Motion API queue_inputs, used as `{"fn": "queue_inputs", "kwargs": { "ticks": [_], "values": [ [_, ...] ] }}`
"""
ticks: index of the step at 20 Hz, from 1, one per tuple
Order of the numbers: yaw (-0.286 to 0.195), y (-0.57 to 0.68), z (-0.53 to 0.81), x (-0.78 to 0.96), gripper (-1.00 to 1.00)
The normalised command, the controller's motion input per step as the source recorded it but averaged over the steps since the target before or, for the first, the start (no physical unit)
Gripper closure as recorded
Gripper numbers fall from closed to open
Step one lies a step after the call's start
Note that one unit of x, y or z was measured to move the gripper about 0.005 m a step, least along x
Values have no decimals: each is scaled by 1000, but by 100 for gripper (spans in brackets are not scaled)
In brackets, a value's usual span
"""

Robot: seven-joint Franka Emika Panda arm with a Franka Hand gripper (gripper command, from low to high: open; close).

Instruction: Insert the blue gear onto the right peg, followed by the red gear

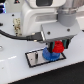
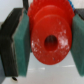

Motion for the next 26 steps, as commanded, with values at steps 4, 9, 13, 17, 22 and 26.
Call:
{"fn": "queue_inputs", "kwargs": {
  "ticks": [4, 9, 13, 17, 22, 26],
  "values": [
    [0, -24, -67, 10, 100],
    [0, -10, 292, 1, 100],
    [0, -32, 184, 153, 100],
    [0, -62, 31, 179, 100],
    [0, -106, -35, 127, 100],
    [0, -82, 109, 201, 100]
  ]
}}
